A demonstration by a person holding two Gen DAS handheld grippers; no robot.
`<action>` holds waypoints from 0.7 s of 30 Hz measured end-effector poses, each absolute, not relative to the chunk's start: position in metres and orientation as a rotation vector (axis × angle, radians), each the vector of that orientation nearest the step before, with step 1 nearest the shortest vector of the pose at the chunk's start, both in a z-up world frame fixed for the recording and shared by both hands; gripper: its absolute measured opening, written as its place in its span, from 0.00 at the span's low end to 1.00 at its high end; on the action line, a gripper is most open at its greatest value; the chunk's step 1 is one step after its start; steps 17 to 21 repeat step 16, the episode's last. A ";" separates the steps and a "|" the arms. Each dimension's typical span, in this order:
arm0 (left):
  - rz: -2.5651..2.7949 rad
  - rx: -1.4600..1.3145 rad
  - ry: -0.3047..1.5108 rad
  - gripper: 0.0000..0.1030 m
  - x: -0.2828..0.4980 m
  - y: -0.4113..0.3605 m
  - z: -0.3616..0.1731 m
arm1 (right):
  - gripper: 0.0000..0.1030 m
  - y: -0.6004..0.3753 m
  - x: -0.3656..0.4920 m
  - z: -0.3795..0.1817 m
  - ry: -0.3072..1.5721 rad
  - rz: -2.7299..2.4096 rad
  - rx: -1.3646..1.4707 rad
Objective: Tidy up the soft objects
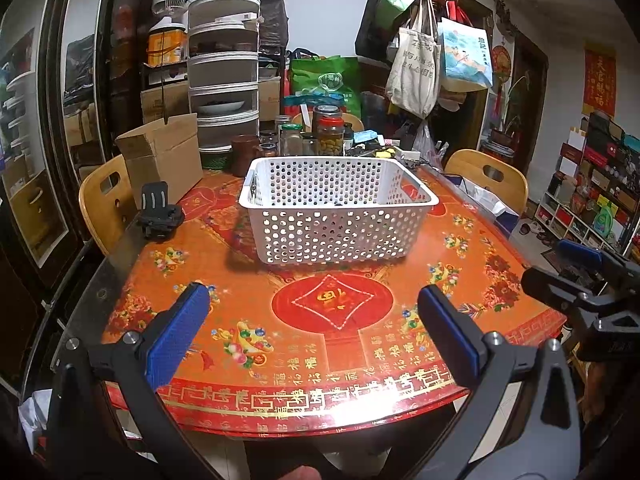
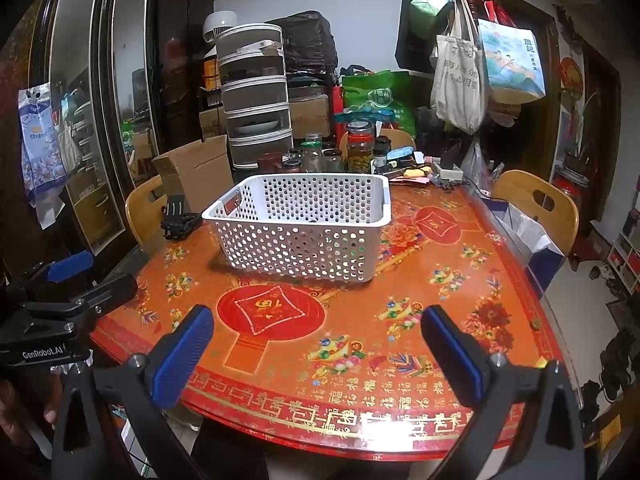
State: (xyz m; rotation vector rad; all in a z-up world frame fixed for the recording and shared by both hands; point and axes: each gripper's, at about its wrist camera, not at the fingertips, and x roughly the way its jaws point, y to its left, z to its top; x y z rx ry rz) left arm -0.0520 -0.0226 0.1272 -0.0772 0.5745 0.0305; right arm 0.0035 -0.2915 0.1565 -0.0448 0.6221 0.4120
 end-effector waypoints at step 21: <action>0.024 -0.082 0.558 1.00 -0.055 -0.020 0.130 | 1.00 -0.291 0.004 0.155 0.624 0.411 -0.048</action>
